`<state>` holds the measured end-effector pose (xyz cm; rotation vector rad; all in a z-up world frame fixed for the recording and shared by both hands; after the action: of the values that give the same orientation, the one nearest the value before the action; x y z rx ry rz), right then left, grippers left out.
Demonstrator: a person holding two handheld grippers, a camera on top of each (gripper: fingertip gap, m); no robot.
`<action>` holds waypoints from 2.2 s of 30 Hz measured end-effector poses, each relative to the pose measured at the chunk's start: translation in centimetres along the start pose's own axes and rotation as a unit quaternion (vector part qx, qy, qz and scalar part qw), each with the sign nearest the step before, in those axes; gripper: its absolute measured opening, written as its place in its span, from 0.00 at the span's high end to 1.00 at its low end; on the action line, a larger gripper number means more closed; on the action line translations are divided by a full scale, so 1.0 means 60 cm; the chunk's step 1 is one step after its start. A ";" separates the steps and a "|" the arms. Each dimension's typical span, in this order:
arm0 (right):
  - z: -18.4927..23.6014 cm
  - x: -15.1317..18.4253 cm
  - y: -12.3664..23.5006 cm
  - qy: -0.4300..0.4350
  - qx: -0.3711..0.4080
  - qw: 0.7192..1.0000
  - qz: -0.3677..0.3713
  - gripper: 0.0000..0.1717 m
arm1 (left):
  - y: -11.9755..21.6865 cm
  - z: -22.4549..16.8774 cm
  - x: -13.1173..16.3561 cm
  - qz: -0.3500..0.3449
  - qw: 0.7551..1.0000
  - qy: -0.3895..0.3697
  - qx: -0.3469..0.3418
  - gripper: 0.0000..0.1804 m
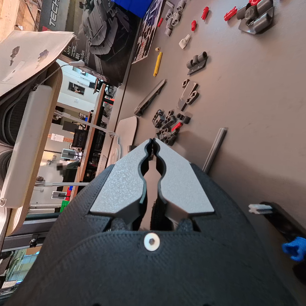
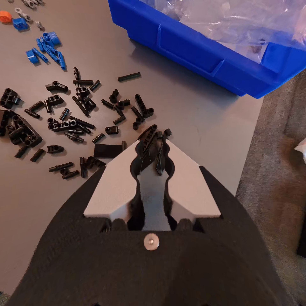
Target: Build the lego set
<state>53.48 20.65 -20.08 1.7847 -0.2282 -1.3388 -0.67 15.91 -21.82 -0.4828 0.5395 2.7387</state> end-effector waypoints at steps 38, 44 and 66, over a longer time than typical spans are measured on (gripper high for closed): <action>0.027 -0.020 -0.033 0.031 -0.072 0.997 0.005 0.89 | -0.002 -0.004 0.000 0.005 1.000 -0.011 0.001 1.00; 0.035 -0.018 -0.030 0.041 -0.082 0.996 0.009 0.88 | -0.003 -0.004 0.000 0.006 1.000 -0.013 0.001 1.00; 0.104 -0.026 -0.003 0.112 -0.118 0.987 0.004 0.89 | -0.003 -0.005 0.000 0.007 1.000 -0.014 0.001 1.00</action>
<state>47.47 18.39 -19.39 1.7127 0.0449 -1.0983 -0.53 15.95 -22.14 -0.4400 0.5406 2.7527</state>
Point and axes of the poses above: each gripper's, where its closed fingertips meet, y back along the fingers, x out of its underside, z = x × y across the jaws, the point moved 8 cm from there along y, back along the fingers, and after that the axes turned 4 degrees about -y, right-handed, at the moved point
